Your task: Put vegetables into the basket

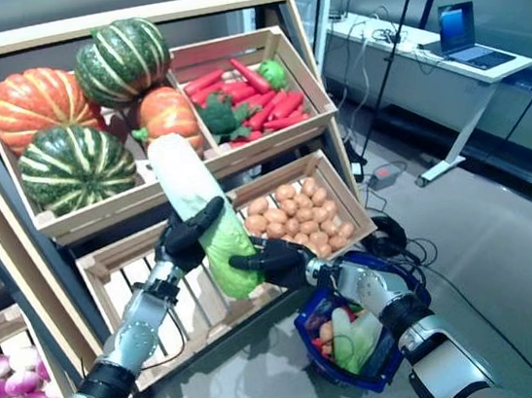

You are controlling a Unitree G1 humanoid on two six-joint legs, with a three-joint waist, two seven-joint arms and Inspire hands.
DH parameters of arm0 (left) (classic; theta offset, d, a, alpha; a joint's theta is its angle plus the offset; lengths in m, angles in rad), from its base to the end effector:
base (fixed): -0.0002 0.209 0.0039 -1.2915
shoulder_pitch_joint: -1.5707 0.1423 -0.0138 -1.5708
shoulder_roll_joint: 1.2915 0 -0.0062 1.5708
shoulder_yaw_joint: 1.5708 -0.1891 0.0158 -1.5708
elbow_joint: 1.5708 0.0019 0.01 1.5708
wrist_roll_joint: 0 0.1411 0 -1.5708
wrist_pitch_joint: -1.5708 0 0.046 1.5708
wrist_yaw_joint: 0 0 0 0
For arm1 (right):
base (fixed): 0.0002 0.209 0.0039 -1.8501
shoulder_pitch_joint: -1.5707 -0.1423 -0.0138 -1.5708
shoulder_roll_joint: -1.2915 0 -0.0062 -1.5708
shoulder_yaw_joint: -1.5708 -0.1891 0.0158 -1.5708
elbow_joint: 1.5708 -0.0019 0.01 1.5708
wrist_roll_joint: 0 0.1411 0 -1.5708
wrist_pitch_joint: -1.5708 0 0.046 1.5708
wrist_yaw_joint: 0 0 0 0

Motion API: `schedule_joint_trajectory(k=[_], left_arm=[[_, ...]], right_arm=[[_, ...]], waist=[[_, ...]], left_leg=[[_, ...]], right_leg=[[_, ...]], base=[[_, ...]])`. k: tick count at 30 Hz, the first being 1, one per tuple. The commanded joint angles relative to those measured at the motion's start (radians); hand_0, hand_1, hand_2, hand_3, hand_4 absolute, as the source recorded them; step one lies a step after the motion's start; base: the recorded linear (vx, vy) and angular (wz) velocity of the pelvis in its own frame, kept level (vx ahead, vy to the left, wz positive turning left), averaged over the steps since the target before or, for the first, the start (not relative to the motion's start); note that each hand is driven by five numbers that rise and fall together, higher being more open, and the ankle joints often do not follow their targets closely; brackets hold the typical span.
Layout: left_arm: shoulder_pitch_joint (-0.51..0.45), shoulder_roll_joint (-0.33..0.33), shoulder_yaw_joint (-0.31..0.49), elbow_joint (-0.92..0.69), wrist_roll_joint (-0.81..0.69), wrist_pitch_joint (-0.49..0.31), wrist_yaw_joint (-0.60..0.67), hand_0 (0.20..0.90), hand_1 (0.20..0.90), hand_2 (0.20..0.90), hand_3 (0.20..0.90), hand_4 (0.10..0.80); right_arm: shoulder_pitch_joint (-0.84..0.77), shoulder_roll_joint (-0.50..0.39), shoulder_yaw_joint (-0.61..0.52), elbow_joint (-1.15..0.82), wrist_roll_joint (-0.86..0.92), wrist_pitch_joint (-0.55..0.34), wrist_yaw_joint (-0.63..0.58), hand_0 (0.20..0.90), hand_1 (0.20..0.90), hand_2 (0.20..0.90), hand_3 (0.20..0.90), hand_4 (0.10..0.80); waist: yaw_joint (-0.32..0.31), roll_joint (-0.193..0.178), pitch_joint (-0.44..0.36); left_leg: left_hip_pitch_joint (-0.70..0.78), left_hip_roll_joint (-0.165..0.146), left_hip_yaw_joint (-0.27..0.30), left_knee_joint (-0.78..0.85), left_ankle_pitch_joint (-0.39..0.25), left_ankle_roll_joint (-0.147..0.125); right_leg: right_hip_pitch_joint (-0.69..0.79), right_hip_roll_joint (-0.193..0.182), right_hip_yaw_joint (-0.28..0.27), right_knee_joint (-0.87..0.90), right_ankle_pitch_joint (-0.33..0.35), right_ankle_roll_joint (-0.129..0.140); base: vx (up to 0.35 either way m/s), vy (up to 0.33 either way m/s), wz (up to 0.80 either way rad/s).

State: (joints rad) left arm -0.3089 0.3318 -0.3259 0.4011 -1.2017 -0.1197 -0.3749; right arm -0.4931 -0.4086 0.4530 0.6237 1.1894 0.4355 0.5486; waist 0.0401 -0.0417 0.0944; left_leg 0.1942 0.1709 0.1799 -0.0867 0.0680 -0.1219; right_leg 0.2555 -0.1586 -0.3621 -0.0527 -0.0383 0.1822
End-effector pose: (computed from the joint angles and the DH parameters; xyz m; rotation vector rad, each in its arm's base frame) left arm 0.2594 0.1660 0.0299 -0.7824 0.0162 -0.4585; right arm 0.2764 -0.1661 0.0182 0.7238 0.5997 0.7605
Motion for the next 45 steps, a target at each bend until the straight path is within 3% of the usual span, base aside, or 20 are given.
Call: schedule_joint_trajectory(k=[1, 14, 15, 16, 22, 29, 36, 45], left_arm=[[-0.087, -0.182, -0.200, -0.065, -0.016, 0.074, -0.232, 0.300, 0.300, 0.300, 0.300, 0.400], [-0.083, -0.165, -0.196, -0.055, 0.064, 0.063, -0.210, 0.300, 0.300, 0.300, 0.300, 0.400], [-0.081, -0.162, -0.194, -0.053, 0.073, 0.070, -0.206, 0.514, 0.514, 0.514, 0.514, 0.543], [-0.076, -0.155, -0.189, -0.047, 0.110, 0.072, -0.198, 0.900, 0.900, 0.900, 0.900, 0.800], [-0.061, -0.111, -0.181, -0.040, 0.193, 0.059, -0.126, 0.900, 0.900, 0.900, 0.900, 0.800], [-0.046, -0.051, -0.079, 0.000, 0.223, 0.061, -0.088, 0.900, 0.900, 0.900, 0.900, 0.800], [-0.021, -0.032, 0.012, 0.027, 0.200, 0.060, -0.068, 0.900, 0.900, 0.900, 0.900, 0.800], [0.001, -0.015, 0.064, 0.037, 0.201, 0.032, -0.034, 0.900, 0.900, 0.900, 0.900, 0.800]], right_arm=[[-0.241, 0.138, -0.131, -0.034, 0.252, -0.092, 0.091, 0.300, 0.300, 0.300, 0.300, 0.400], [-0.227, 0.115, -0.145, -0.020, 0.221, -0.122, 0.004, 0.300, 0.300, 0.300, 0.300, 0.400], [-0.224, 0.113, -0.146, -0.020, 0.215, -0.124, -0.001, 0.300, 0.300, 0.300, 0.300, 0.400], [-0.217, 0.106, -0.151, -0.020, 0.199, -0.128, -0.009, 0.300, 0.300, 0.300, 0.300, 0.400], [-0.191, 0.073, -0.162, -0.013, 0.159, -0.140, -0.039, 0.300, 0.300, 0.300, 0.300, 0.400], [-0.130, 0.010, -0.213, 0.008, 0.146, -0.125, -0.056, 0.300, 0.300, 0.300, 0.300, 0.400], [-0.055, -0.029, -0.294, 0.025, 0.161, -0.135, -0.082, 0.300, 0.300, 0.300, 0.300, 0.400], [0.025, -0.084, -0.395, 0.066, 0.141, -0.136, -0.102, 0.300, 0.300, 0.300, 0.300, 0.400]], waist=[[0.018, 0.006, -0.046], [0.009, 0.005, -0.044], [0.008, 0.005, -0.044], [0.006, 0.004, -0.044], [0.000, 0.005, -0.043], [-0.009, 0.006, -0.038], [-0.018, 0.004, -0.032], [-0.032, -0.002, -0.024]], left_leg=[[0.005, -0.013, 0.007, -0.001, -0.063, 0.015], [0.008, -0.011, 0.013, -0.001, -0.063, 0.017], [0.008, -0.011, 0.013, -0.001, -0.063, 0.017], [0.008, -0.010, 0.015, -0.001, -0.063, 0.017], [0.009, -0.005, 0.025, -0.001, -0.059, 0.016], [0.010, 0.003, 0.045, -0.001, -0.049, 0.015], [0.015, 0.008, 0.058, -0.001, -0.049, 0.014], [0.012, 0.014, 0.073, -0.001, -0.047, 0.013]], right_leg=[[-0.025, -0.014, -0.010, 0.034, 0.023, -0.064], [-0.027, -0.012, 0.002, 0.028, 0.030, -0.064], [-0.027, -0.012, 0.003, 0.028, 0.031, -0.064], [-0.028, -0.011, 0.005, 0.025, 0.032, -0.064], [-0.031, -0.008, 0.011, 0.019, 0.039, -0.062], [-0.040, -0.003, 0.022, 0.019, 0.045, -0.064], [-0.043, -0.002, 0.028, 0.011, 0.054, -0.064], [-0.051, -0.003, 0.037, 0.007, 0.060, -0.060]], base=[[0.000, 0.000, 0.00], [0.000, 0.000, 0.00], [0.000, 0.000, 0.00], [0.000, 0.000, 0.00], [0.024, -0.013, -0.07], [0.025, -0.014, -0.07], [0.028, -0.013, -0.12], [0.023, -0.014, -0.06]])
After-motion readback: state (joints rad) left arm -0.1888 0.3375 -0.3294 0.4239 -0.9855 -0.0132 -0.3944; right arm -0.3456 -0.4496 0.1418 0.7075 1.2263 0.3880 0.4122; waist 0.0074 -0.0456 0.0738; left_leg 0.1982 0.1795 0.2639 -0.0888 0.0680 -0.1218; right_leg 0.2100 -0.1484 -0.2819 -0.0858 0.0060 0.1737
